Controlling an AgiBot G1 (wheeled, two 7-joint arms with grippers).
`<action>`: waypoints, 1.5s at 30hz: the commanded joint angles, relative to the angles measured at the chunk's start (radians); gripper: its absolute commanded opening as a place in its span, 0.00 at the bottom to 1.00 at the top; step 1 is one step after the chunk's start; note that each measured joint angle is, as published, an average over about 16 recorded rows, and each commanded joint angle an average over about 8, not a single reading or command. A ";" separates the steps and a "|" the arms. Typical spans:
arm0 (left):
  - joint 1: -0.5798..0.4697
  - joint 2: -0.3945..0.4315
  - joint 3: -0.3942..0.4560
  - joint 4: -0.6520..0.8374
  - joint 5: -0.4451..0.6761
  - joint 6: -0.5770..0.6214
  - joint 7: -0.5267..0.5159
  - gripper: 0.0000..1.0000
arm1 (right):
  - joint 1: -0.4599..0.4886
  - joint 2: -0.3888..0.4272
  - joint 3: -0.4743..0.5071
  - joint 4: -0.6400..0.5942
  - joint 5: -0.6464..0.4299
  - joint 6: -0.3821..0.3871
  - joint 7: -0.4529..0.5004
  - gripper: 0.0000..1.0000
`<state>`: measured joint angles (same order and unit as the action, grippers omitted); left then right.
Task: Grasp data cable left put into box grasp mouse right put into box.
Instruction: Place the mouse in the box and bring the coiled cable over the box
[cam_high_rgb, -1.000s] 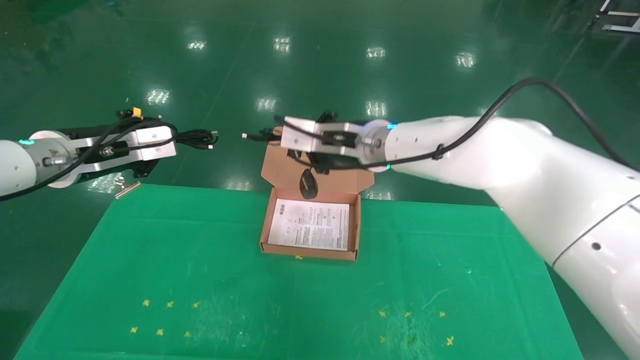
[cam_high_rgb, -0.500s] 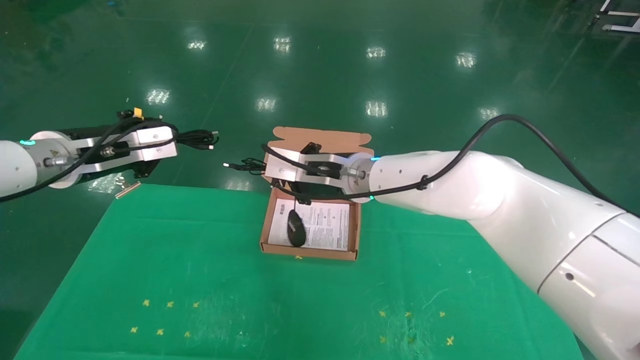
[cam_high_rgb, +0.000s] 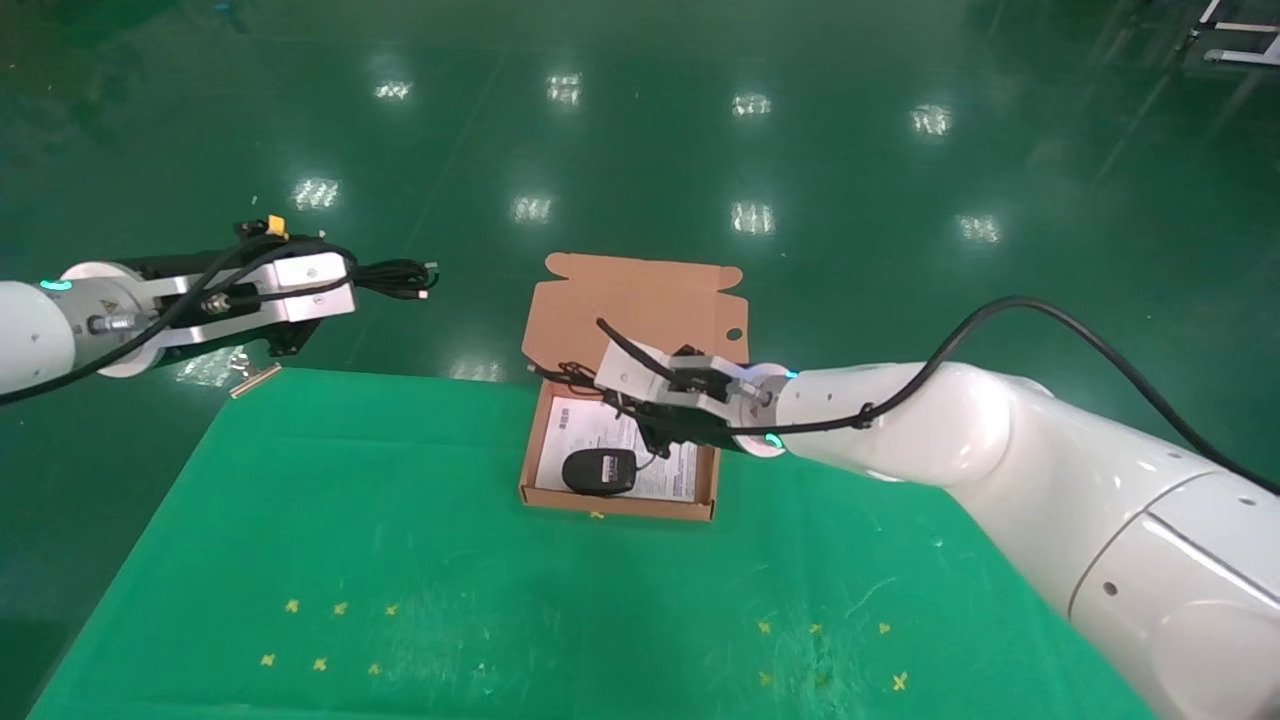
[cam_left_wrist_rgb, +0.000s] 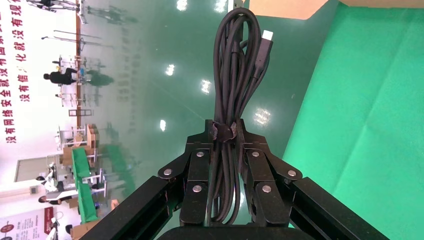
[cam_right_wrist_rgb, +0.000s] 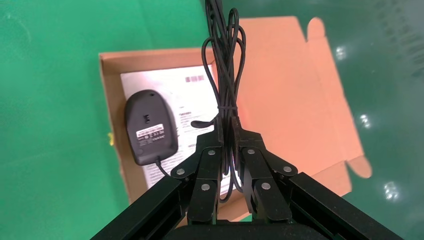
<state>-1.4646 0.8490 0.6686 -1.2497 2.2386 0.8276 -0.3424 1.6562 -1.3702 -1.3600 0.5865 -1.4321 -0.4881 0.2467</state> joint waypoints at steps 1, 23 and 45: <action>0.000 0.000 0.000 0.000 0.000 0.000 0.000 0.00 | -0.004 -0.001 -0.013 -0.009 0.007 0.002 0.012 0.00; 0.030 0.028 0.011 -0.001 0.001 -0.022 0.001 0.00 | -0.004 0.040 -0.065 0.047 0.023 0.036 0.053 1.00; 0.134 0.304 0.094 0.188 -0.023 -0.245 0.108 0.00 | 0.119 0.387 -0.134 0.392 -0.145 0.029 0.276 1.00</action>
<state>-1.3291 1.1525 0.7617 -1.0593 2.2175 0.5792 -0.2344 1.7778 -0.9884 -1.4922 0.9758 -1.5821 -0.4619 0.5260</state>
